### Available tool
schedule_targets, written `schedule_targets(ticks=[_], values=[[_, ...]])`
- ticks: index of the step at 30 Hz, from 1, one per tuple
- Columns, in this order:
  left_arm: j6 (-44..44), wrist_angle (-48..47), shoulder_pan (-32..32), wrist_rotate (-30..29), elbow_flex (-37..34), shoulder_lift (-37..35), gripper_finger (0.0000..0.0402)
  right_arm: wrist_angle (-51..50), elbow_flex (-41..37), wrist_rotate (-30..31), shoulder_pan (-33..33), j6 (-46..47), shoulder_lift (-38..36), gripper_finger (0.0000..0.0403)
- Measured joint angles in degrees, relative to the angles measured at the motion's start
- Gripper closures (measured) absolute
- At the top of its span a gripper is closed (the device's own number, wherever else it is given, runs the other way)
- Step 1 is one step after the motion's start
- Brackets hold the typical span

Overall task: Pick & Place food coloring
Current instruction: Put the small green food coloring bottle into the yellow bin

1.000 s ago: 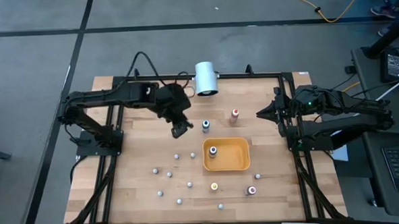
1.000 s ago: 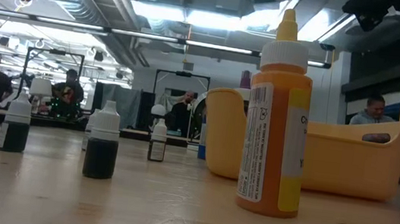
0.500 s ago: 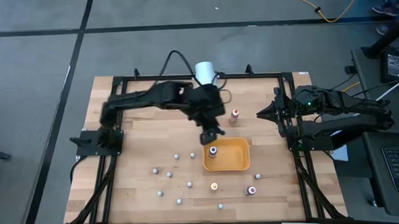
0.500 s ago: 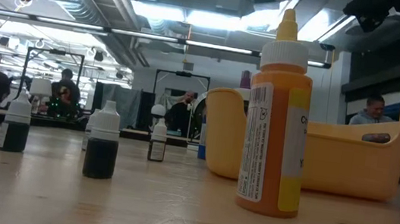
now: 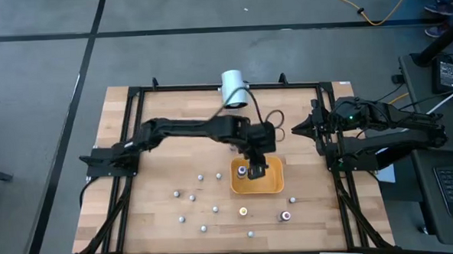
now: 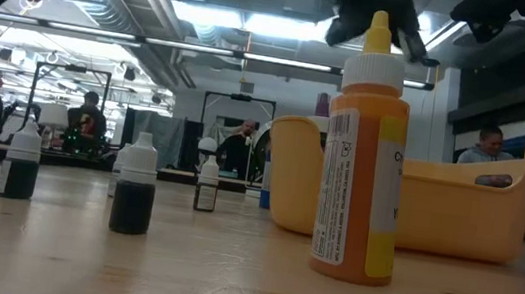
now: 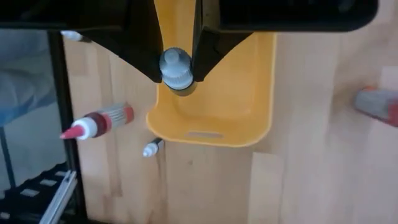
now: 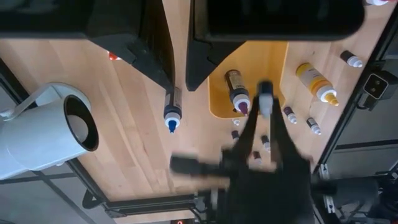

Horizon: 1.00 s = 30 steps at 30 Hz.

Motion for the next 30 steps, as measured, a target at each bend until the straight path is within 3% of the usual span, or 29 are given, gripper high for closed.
schedule_targets(ticks=[16,30], values=[[3.4,4.2,-0.4,-5.3,0.0,10.5,0.0343,-0.1,0.0,-0.4,0.0,-0.3,0.0,0.0359],[7.3,6.0,-0.7,-7.0,0.0,13.3,0.0343,-0.2,0.0,-0.4,0.0,-0.3,0.0,0.0359]])
